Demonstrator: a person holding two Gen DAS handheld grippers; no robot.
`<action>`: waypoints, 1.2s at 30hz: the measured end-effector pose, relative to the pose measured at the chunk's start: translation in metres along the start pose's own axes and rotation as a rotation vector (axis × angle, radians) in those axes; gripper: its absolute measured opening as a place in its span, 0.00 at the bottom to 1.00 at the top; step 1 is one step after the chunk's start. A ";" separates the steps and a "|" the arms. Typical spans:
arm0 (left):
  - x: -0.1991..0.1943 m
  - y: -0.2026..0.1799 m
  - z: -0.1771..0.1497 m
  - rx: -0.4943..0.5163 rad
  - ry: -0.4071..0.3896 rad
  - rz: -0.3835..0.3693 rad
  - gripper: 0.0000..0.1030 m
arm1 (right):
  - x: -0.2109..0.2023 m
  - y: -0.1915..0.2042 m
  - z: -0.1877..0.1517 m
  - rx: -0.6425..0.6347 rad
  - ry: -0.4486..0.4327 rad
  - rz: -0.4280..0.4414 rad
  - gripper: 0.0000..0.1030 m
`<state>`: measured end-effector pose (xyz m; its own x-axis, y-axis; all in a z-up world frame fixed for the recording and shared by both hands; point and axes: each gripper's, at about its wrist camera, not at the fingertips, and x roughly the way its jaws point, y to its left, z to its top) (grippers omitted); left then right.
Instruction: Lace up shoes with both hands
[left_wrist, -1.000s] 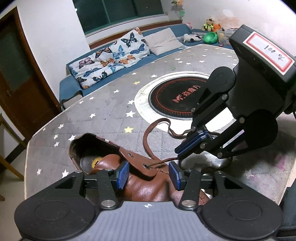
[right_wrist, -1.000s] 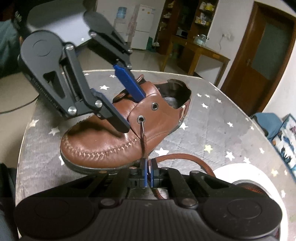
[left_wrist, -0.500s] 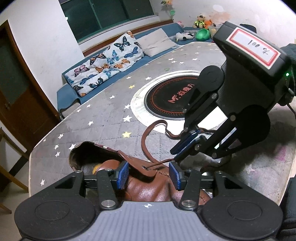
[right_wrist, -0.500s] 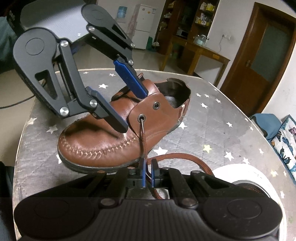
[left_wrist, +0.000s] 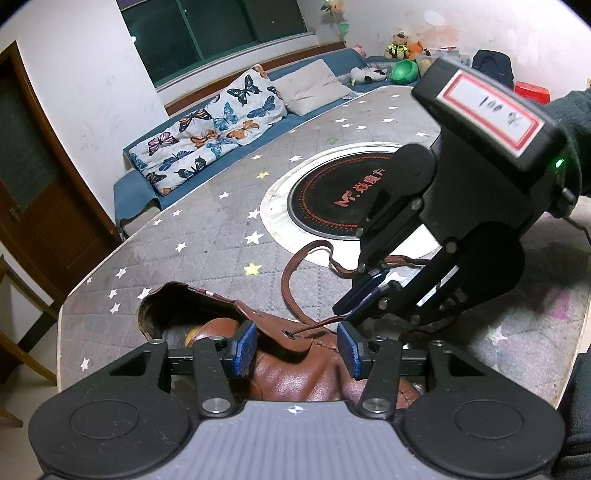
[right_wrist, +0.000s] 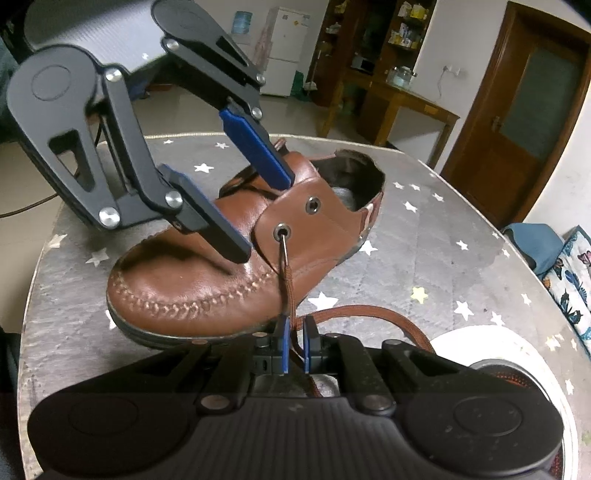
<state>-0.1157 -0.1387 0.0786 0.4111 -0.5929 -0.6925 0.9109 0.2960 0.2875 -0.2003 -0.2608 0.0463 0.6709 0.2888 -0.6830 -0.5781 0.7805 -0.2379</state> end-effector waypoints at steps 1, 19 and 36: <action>0.000 0.000 0.000 0.000 0.000 0.001 0.51 | 0.002 0.000 0.000 -0.001 0.002 -0.001 0.06; -0.001 -0.004 0.003 0.001 -0.030 -0.001 0.51 | -0.010 0.007 0.003 -0.080 -0.004 -0.046 0.03; -0.001 -0.007 0.004 0.025 -0.038 0.004 0.51 | -0.004 0.004 0.001 -0.041 -0.023 -0.035 0.06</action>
<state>-0.1226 -0.1427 0.0797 0.4152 -0.6202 -0.6655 0.9097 0.2798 0.3068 -0.2043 -0.2582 0.0487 0.7015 0.2750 -0.6575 -0.5725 0.7669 -0.2900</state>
